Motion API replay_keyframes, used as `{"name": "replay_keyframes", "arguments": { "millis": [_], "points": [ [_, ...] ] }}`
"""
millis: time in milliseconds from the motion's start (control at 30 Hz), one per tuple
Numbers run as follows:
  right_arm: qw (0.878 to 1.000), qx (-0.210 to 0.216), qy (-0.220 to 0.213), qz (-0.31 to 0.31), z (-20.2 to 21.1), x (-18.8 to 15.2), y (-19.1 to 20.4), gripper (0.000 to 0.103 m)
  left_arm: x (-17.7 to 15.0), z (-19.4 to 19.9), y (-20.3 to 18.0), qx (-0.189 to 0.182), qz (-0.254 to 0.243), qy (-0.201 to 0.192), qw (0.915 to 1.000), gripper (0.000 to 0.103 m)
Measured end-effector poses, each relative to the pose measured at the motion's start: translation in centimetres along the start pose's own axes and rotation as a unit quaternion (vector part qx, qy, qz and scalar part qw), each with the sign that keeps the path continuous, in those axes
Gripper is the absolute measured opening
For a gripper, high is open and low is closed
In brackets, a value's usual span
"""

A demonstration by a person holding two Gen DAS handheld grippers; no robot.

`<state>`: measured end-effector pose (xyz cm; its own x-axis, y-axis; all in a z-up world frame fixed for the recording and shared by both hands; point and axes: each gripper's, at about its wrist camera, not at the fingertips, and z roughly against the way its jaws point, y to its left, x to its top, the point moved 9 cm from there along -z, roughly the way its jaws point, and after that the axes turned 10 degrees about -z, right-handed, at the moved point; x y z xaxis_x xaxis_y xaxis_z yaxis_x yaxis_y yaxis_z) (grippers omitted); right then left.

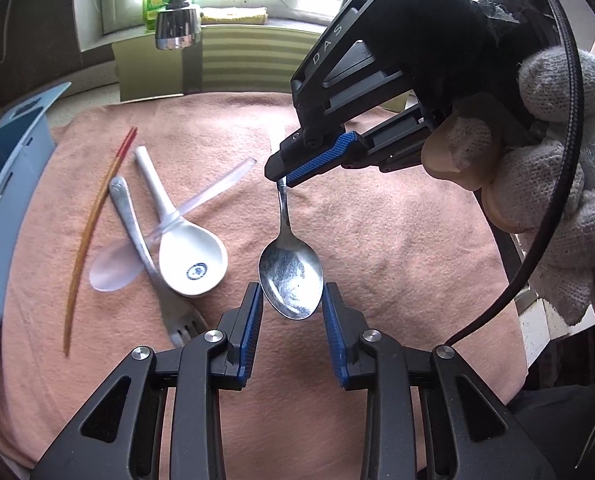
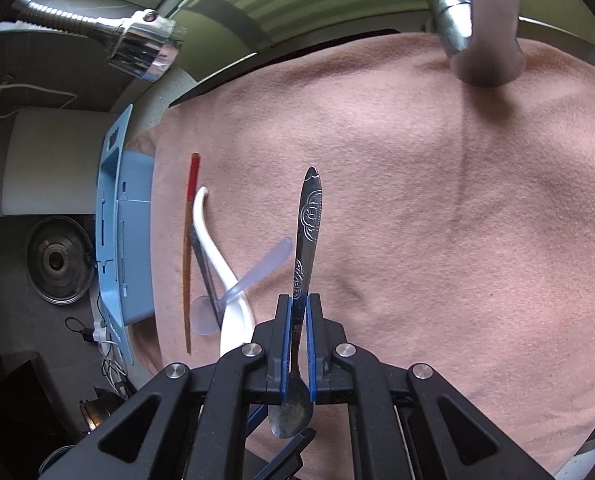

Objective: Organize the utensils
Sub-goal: 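Carry the plain spoon with the left tool while the right tool carries the ornate spoon to the basket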

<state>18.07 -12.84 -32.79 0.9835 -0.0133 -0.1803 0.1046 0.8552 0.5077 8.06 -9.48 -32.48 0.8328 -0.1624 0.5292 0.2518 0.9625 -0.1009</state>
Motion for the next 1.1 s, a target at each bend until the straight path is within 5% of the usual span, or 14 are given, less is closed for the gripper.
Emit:
{"name": "replay_keyframes", "arguments": {
  "millis": [433,1100],
  "points": [
    [0.999,0.023,-0.012,0.019,-1.9,-2.1,8.2,0.006,-1.5,5.0,5.9,0.02,-0.001,-0.02,0.9996,0.029],
    [0.996,0.055,-0.01,0.066,-9.4,-3.7,24.8,0.006,-4.0,10.2,21.3,0.074,0.015,-0.029,0.9967,0.029]
  ]
}}
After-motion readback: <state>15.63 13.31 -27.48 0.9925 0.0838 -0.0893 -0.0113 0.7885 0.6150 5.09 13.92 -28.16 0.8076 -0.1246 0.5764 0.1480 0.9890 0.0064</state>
